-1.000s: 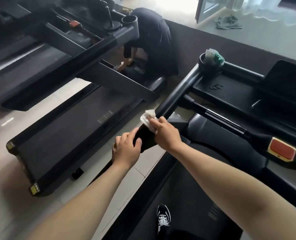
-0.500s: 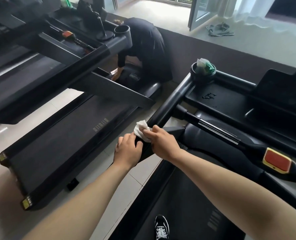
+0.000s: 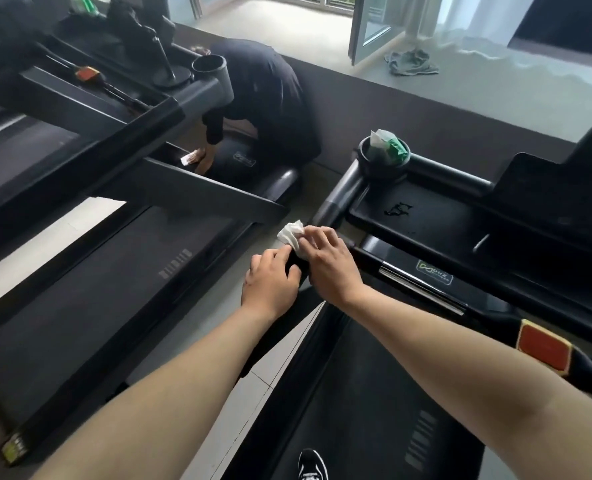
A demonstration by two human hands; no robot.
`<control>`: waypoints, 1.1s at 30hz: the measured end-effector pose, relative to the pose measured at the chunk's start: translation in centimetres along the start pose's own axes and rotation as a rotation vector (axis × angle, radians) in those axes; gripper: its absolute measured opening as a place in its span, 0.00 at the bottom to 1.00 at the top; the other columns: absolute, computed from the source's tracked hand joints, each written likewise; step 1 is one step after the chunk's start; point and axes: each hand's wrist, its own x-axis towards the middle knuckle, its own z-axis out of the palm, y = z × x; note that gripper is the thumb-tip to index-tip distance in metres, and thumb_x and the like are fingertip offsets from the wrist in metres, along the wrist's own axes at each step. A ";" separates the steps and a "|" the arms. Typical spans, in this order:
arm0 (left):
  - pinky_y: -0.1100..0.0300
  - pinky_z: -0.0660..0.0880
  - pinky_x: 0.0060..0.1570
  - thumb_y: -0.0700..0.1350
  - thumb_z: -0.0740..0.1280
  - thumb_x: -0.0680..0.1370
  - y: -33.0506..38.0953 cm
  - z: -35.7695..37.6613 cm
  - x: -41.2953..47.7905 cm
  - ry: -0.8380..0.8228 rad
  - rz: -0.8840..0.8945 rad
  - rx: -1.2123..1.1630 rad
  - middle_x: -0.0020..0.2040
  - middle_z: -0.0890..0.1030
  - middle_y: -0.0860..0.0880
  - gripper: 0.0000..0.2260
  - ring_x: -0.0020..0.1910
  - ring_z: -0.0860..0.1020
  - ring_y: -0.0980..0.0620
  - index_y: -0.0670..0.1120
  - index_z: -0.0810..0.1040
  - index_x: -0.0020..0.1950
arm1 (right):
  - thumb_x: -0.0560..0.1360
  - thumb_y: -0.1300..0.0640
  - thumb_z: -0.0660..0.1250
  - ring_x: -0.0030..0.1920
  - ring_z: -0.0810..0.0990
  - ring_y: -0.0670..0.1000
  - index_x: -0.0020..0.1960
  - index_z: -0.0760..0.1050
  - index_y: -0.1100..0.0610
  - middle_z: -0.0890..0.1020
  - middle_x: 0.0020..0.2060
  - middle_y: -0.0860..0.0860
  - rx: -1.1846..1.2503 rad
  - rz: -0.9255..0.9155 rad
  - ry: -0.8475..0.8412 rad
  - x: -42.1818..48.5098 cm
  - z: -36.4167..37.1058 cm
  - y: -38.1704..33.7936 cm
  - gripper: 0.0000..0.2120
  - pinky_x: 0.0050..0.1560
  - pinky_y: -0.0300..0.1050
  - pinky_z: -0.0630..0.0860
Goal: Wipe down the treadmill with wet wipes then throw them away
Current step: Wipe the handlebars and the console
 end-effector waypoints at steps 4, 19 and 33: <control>0.49 0.66 0.63 0.54 0.57 0.82 0.1 0.8 0.1 0.044 0.000 0.047 0.69 0.72 0.50 0.22 0.67 0.66 0.47 0.55 0.65 0.76 | 0.74 0.60 0.60 0.74 0.67 0.56 0.67 0.76 0.53 0.74 0.72 0.50 -0.056 -0.054 -0.018 1.4 -0.1 2.5 0.22 0.75 0.61 0.57; 0.49 0.65 0.64 0.54 0.58 0.82 -0.2 0.9 0.2 0.074 0.017 0.001 0.68 0.73 0.51 0.23 0.66 0.66 0.49 0.55 0.63 0.77 | 0.77 0.59 0.66 0.80 0.58 0.55 0.72 0.71 0.53 0.66 0.78 0.50 0.083 0.004 0.026 0.4 1.9 0.4 0.23 0.76 0.63 0.55; 0.48 0.65 0.65 0.52 0.58 0.83 0.1 0.9 -0.2 0.067 0.046 0.041 0.68 0.74 0.49 0.23 0.67 0.67 0.47 0.56 0.62 0.79 | 0.81 0.58 0.62 0.57 0.73 0.60 0.69 0.76 0.57 0.73 0.56 0.57 0.385 0.351 0.142 1.6 1.2 -1.6 0.18 0.60 0.54 0.74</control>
